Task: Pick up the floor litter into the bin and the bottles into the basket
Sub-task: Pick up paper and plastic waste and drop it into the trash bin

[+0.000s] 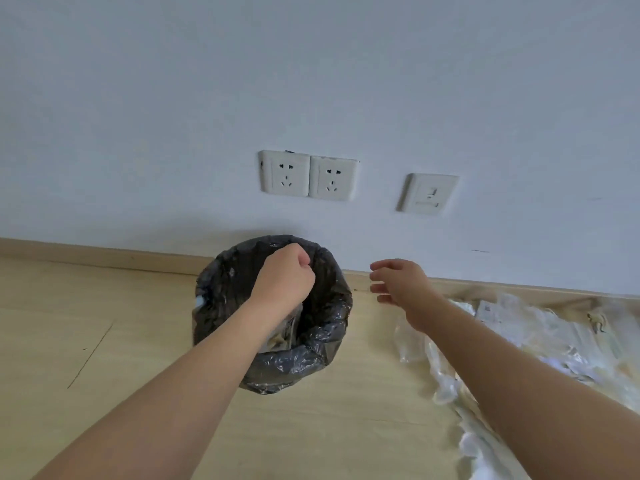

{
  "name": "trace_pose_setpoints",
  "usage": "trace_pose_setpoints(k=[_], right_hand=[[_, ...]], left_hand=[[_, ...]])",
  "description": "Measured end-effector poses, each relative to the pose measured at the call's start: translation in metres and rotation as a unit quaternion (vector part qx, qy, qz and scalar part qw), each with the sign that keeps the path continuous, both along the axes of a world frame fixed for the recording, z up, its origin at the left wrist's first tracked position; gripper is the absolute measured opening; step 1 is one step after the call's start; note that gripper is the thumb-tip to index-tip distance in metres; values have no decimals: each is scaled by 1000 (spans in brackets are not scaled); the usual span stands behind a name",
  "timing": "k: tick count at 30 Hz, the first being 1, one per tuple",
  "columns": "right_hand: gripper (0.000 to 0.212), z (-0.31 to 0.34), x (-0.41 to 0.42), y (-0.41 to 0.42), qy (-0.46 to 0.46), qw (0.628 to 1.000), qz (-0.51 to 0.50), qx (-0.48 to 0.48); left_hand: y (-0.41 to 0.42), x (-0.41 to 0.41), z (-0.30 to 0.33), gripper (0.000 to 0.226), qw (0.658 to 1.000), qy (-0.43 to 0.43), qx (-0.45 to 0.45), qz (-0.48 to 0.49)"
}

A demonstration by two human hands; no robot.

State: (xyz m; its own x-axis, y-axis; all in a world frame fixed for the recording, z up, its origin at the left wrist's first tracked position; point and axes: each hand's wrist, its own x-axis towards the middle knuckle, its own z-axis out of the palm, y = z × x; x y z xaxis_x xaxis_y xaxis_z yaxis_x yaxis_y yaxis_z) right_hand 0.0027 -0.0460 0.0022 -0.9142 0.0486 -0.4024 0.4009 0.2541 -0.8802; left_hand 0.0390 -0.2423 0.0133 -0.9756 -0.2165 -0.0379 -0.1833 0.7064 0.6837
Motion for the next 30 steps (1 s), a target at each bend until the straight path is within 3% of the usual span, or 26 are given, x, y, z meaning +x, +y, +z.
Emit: trace_pose_setpoints(k=[4, 10, 15, 18, 20, 25, 30], right_hand=[[19, -21, 12, 98, 2, 992, -56, 110], [31, -70, 43, 196, -28, 949, -16, 313], [43, -119, 47, 201, -17, 893, 126, 431], [53, -144, 45, 187, -15, 877, 161, 452], [56, -160, 41, 180, -24, 880, 144, 453], [36, -177, 25, 176, -49, 878, 121, 461], [29, -172, 17, 184, -17, 867, 100, 487]], left_hand=[[87, -24, -18, 21, 991, -1, -10, -130], [184, -51, -87, 13, 963, -163, -22, -214], [207, -55, -170, 47, 937, -269, -90, -202], [213, -47, -200, 55, 924, -239, -182, -236], [214, -41, -213, 44, 916, -202, -228, -261], [208, -29, -227, 15, 940, -170, -155, -252], [193, -27, -212, 24, 965, -121, -143, -181]])
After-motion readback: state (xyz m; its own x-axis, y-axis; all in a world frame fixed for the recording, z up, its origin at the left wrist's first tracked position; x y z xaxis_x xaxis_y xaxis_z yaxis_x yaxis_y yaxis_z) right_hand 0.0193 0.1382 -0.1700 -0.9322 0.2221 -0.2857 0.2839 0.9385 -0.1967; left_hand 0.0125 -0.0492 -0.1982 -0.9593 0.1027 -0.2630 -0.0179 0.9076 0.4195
